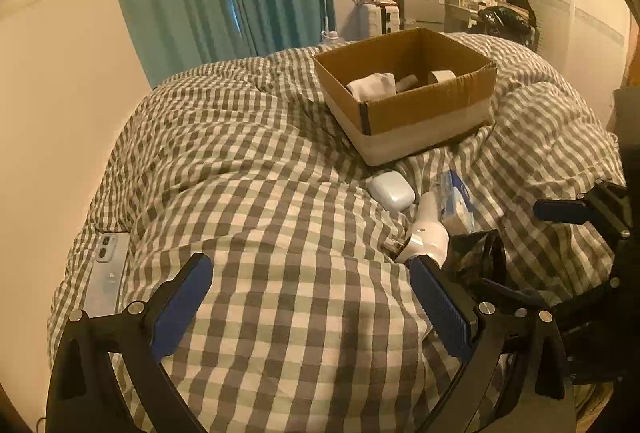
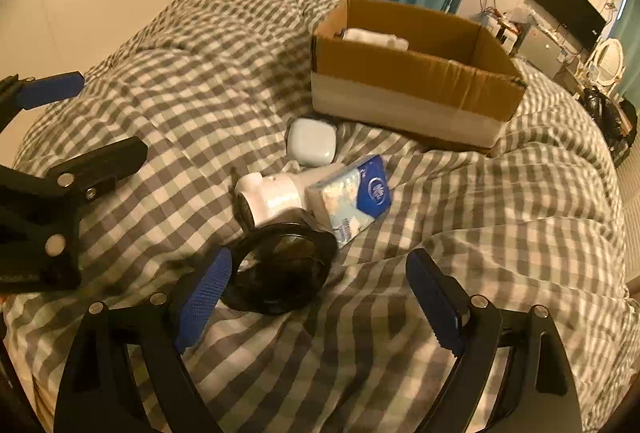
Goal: Organize objects
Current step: 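Grasp the black round ring with the right gripper and lift it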
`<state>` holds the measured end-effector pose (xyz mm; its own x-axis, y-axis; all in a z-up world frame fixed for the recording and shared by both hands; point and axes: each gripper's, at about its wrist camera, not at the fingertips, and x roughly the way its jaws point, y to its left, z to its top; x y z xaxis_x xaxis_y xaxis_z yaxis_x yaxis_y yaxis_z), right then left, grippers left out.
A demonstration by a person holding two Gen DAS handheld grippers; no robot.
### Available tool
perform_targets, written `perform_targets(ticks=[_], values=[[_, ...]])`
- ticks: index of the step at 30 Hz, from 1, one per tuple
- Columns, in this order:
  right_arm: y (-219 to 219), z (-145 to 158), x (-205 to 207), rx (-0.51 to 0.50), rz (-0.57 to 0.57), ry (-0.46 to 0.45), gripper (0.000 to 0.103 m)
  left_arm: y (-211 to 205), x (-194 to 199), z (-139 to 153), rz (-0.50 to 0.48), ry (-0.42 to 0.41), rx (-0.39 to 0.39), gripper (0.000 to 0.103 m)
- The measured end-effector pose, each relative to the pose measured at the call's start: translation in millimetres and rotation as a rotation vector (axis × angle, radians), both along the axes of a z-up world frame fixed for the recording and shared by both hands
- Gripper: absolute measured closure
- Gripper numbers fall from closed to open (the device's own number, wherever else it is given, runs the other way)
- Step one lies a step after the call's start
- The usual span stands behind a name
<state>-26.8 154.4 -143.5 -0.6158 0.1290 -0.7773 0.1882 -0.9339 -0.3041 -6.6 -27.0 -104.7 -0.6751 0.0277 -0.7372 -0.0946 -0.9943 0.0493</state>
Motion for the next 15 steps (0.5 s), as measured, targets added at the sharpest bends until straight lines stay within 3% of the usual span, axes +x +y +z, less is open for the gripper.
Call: perform_targets(ticks=[2, 4, 5, 6, 9, 15], values=[[0, -6, -3, -0.009, 0.008, -0.017, 0.015, -2, -2, -2, 0.009, -0.011, 0.020, 0.001], [3, -9, -6, -0.081, 0.029, -0.042, 0.046, -8, -5, -3, 0.031, -0.024, 0.059, 0.001], [4, -12, -8, -0.135, 0.047, -0.067, 0.071, -12, -7, -3, 0.042, -0.029, 0.084, 0.001], [5, -12, -7, -0.146, 0.050, -0.068, 0.078, -16, -8, -3, 0.054, -0.033, 0.120, 0.001], [6, -1, 1, -0.148, 0.053, -0.031, 0.088, -23, -12, -5, 0.072, -0.052, 0.174, 0.001], [19, 37, 13, -0.090, 0.017, 0.074, 0.101, -12, -25, -11, 0.065, -0.088, 0.183, 0.001]])
